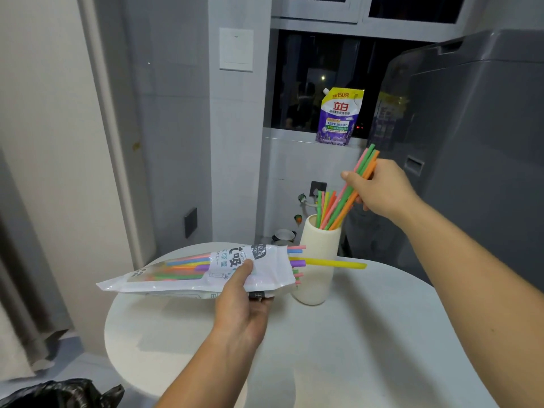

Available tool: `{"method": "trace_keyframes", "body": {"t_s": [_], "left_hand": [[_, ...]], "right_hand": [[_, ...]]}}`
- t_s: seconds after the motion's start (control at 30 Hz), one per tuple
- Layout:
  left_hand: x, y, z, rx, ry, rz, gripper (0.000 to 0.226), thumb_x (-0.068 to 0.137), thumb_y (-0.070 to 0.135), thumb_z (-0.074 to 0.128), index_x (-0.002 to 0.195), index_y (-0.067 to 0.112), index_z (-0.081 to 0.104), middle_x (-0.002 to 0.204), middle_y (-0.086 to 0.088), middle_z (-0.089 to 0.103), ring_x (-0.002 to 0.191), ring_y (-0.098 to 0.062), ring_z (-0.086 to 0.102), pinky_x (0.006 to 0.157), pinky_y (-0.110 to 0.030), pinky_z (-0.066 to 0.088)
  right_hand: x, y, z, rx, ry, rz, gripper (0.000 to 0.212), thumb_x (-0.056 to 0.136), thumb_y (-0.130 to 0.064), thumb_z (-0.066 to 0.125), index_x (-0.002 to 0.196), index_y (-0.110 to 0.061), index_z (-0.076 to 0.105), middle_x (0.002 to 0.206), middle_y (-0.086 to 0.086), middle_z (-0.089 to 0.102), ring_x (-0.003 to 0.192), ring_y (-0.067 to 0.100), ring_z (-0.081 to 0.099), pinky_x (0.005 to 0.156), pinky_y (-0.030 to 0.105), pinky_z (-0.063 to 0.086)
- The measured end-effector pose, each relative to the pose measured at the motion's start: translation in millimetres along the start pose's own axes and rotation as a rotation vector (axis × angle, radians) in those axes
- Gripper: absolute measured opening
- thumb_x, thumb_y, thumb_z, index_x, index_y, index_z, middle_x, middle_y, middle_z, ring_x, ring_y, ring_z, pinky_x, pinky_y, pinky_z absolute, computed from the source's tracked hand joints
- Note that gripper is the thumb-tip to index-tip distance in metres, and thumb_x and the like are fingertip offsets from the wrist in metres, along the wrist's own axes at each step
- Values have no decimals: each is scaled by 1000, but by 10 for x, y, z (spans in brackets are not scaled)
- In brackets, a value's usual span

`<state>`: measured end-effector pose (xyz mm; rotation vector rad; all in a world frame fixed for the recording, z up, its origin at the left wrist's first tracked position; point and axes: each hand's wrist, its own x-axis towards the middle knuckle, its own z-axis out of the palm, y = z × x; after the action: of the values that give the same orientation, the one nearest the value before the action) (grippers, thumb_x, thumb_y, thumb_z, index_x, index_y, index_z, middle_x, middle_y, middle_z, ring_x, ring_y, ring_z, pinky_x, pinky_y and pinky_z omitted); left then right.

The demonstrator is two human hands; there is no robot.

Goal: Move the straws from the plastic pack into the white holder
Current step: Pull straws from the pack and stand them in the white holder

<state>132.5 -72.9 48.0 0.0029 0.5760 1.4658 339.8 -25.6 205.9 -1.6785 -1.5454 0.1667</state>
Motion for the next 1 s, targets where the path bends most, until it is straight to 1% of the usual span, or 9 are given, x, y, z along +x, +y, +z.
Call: {"method": "trace_keyframes", "body": {"t_s": [0.17, 0.27, 0.4, 0.57, 0.63, 0.7, 0.8, 0.9, 1.0], "left_hand": [[26, 15, -7, -7, -8, 7, 45, 95, 3, 64, 138, 15, 61, 125, -7, 75, 112, -24, 72, 71, -37, 65], [22, 25, -9, -13, -17, 3, 45, 96, 3, 64, 139, 14, 60, 126, -8, 74, 111, -25, 72, 69, -38, 65], [-5, 43, 14, -11, -11, 3, 44, 95, 3, 64, 138, 14, 61, 126, -8, 74, 110, -24, 72, 71, -37, 65], [-32, 58, 25, -2, -9, -5, 44, 95, 4, 65, 138, 13, 61, 126, -8, 74, 114, -25, 71, 76, -39, 63], [-54, 67, 25, 3, -13, -12, 42, 96, 5, 64, 138, 12, 61, 126, -9, 74, 113, -25, 71, 75, -38, 64], [-71, 79, 32, 3, -15, -13, 41, 96, 5, 64, 137, 11, 61, 126, -9, 74, 111, -25, 72, 77, -39, 62], [-77, 100, 48, -6, -16, -10, 40, 96, 5, 64, 136, 10, 61, 124, -10, 74, 101, -23, 73, 67, -35, 65], [-74, 130, 59, -30, -21, 2, 42, 96, 5, 64, 138, 10, 60, 126, -10, 74, 106, -23, 72, 64, -36, 65], [-64, 173, 63, -42, -24, 26, 43, 96, 5, 64, 139, 12, 60, 126, -9, 74, 110, -23, 72, 70, -37, 65]], "right_hand": [[67, 14, 126, -17, -65, 25, 45, 86, -44, 74, 89, 0, 69, 81, 12, 72, 66, 20, 67, 58, 31, 54], [52, 41, 169, -10, 14, 33, 51, 78, -52, 78, 100, -8, 67, 91, 5, 69, 76, 21, 69, 60, 31, 55], [-1, 111, 196, -3, 116, 57, 56, 80, -60, 72, 114, -16, 64, 103, 5, 69, 87, 26, 70, 78, 48, 61], [-55, 152, 250, 12, 68, 4, 25, 97, -40, 58, 106, -18, 63, 98, 6, 71, 77, 20, 68, 74, 43, 61], [-87, 154, 261, 2, 87, -23, 20, 99, -35, 57, 106, -18, 64, 98, 5, 70, 79, 20, 67, 72, 38, 58], [-152, 134, 264, 19, 166, -53, 23, 99, -36, 55, 102, -15, 66, 92, 3, 69, 79, 17, 64, 69, 32, 51], [-366, 45, 262, 126, 281, -45, 42, 100, -42, 49, 78, -8, 59, 69, 3, 59, 63, 14, 52, 57, 29, 39], [-688, -23, 343, 361, 157, 96, 63, 94, -55, 46, 61, -2, 54, 50, 8, 46, 52, 21, 43, 54, 31, 34], [-1143, 19, 571, 429, -27, 250, 67, 96, -59, 45, 48, -14, 54, 40, -3, 46, 44, 20, 44, 53, 29, 34]]}}
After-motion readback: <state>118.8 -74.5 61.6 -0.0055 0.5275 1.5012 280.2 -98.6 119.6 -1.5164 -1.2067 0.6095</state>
